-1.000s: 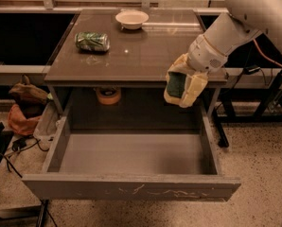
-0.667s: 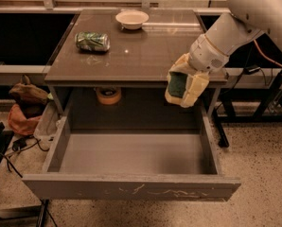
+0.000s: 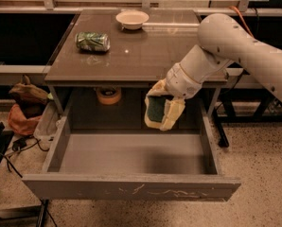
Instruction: Place sponge into top drawer
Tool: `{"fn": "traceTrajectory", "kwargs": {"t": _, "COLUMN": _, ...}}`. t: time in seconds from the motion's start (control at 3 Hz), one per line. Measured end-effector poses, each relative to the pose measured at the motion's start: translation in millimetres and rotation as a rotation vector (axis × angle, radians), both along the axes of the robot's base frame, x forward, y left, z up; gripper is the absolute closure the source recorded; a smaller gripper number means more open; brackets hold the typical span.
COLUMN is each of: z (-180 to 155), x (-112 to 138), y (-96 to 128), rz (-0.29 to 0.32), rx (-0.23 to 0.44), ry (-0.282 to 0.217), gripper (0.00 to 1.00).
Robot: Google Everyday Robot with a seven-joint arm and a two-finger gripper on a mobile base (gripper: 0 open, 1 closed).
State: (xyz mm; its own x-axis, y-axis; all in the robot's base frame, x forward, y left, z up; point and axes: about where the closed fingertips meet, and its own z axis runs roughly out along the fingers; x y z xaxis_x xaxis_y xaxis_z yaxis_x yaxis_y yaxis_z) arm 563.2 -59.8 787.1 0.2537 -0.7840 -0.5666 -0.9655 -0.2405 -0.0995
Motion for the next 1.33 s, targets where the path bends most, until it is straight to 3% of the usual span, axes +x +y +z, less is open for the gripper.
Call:
{"fn": "traceTrajectory", "kwargs": {"t": 0.33, "z": -1, "x": 0, "y": 2, "rz": 0.002, "rx": 0.003, "ry": 0.0, "gripper": 1.0}}
{"fn": "traceTrajectory", "kwargs": {"t": 0.67, "z": -19, "x": 6, "y": 25, "rz": -0.005, "rx": 0.066, "ry": -0.016, "gripper": 1.0}}
{"fn": "traceTrajectory", "kwargs": {"t": 1.0, "z": -62, "x": -10, "y": 78, "rz": -0.007, "rx": 0.125, "ry": -0.014, "gripper": 1.0}}
{"fn": "traceTrajectory", "kwargs": {"t": 1.33, "z": -97, "x": -1, "y": 120, "rz": -0.039, "rx": 0.134, "ry": -0.059, "gripper": 1.0}}
